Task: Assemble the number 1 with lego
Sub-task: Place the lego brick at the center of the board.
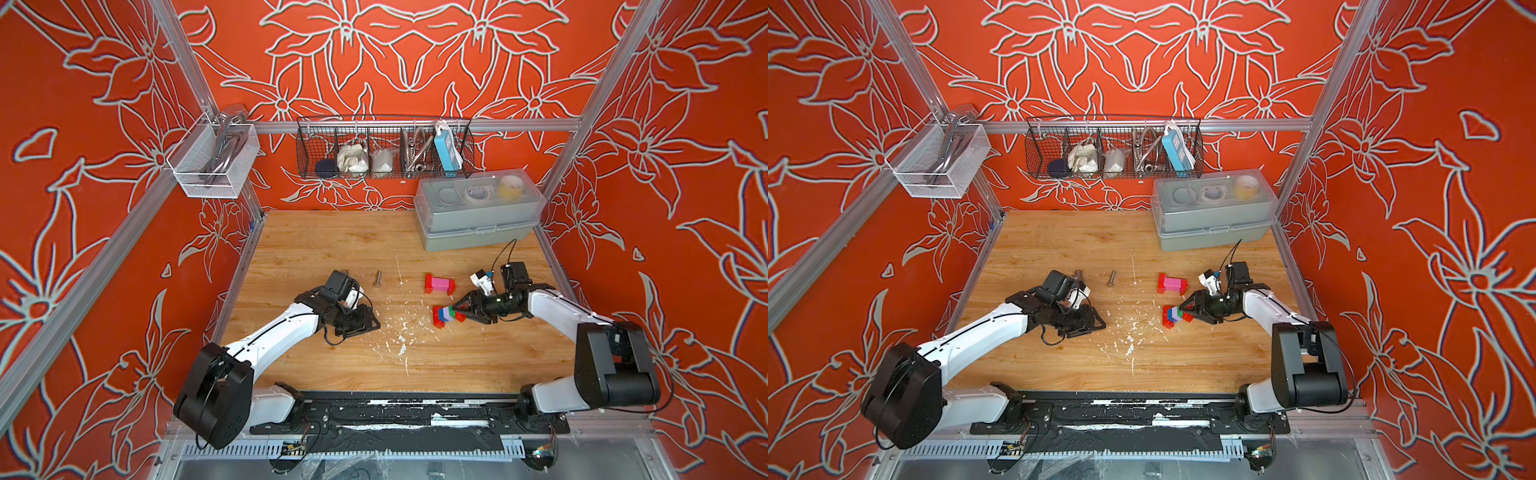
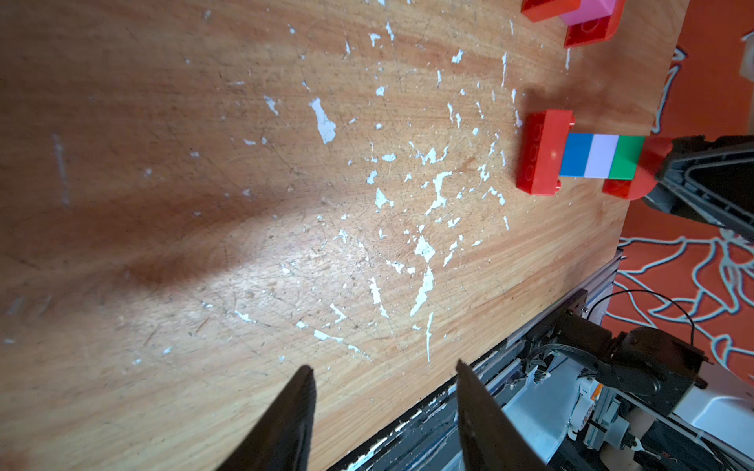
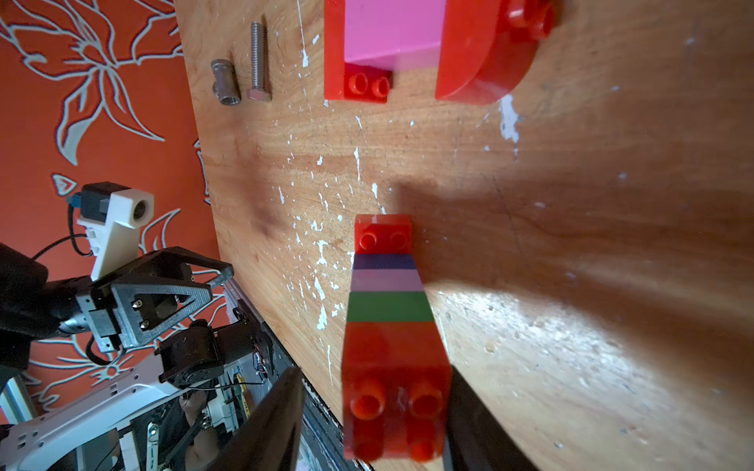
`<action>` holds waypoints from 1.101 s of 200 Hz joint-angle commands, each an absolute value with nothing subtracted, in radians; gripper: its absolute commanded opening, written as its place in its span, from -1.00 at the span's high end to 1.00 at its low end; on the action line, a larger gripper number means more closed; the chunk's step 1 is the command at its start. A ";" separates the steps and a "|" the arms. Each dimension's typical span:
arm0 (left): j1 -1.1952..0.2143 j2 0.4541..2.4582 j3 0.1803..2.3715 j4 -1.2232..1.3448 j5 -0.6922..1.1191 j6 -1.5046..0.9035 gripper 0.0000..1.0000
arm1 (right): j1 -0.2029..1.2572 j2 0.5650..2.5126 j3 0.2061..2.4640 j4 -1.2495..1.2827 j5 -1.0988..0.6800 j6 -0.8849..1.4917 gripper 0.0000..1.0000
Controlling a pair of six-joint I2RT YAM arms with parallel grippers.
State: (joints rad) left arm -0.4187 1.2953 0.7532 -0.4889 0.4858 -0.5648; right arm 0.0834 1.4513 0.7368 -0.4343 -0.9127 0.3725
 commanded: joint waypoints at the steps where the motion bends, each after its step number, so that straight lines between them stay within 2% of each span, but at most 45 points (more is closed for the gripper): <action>1: -0.412 1.317 0.779 -0.482 0.503 -0.561 -0.09 | 0.081 1.482 0.707 -0.354 -0.952 0.411 -0.17; 77: -0.412 1.333 0.795 -0.467 0.498 -0.570 -0.07 | 0.081 1.545 0.632 -0.118 -0.970 0.536 -0.21; 138: -0.411 1.317 0.801 -0.463 0.458 -0.573 -0.05 | 0.080 1.556 0.625 -0.170 -0.814 0.513 -0.23; 167: -0.411 1.261 0.807 -0.456 0.340 -0.567 -0.05 | 0.081 1.547 0.655 -0.270 -0.655 0.485 -0.26; 220: -0.366 1.159 0.834 -0.431 -0.020 -0.488 -0.07 | 0.002 1.415 0.776 -0.425 -0.376 0.472 -0.33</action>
State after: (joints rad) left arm -0.4046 1.2095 0.8223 -0.4580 0.1947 -0.5488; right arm 0.0483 1.4826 0.7071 -0.3153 -0.5758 0.5030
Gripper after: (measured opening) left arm 0.537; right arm 0.663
